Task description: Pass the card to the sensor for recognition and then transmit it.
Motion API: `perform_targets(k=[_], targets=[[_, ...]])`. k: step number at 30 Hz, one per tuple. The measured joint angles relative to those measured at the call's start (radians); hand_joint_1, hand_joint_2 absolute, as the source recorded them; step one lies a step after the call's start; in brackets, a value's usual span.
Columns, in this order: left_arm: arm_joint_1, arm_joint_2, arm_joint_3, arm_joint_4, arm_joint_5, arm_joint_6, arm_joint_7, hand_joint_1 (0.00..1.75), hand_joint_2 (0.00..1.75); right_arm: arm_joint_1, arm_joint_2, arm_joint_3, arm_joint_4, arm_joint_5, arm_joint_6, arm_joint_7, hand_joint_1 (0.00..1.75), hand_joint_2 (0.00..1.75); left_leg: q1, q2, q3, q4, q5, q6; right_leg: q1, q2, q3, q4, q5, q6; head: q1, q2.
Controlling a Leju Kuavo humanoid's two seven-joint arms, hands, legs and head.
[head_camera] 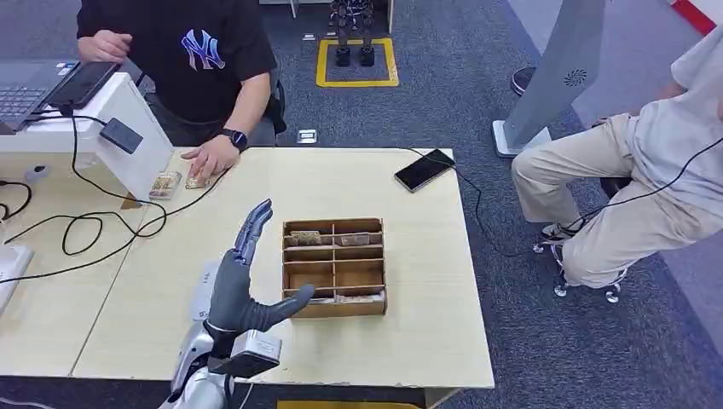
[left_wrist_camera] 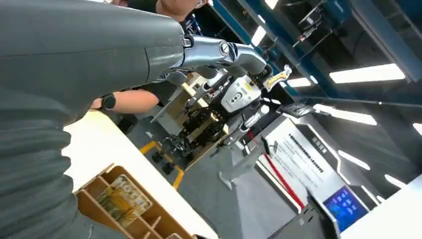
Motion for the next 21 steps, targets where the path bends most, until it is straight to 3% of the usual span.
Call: perform_targets(k=[14, 21], targets=[[0.016, -0.026, 0.009, -0.036, 0.021, -0.006, -0.010, 0.00, 1.75, 0.000, 0.000, 0.000, 0.000, 0.000, 0.000, 0.000, 0.00, 1.75, 0.000, 0.000, 0.000, 0.000, 0.000, 0.000, 0.000, 0.000, 0.000, 0.000, 0.000, 0.000, 0.000, 0.000], [0.029, -0.058, 0.042, -0.071, 0.257, -0.164, -0.085, 0.00, 1.75, 0.000, 0.002, 0.000, -0.004, -0.019, 0.000, -0.003, 0.00, 1.75, 0.000, 0.000, 0.000, 0.000, 0.000, 0.000, 0.000, 0.000, 0.000, 0.000, 0.000, 0.000, 0.000, 0.000]])
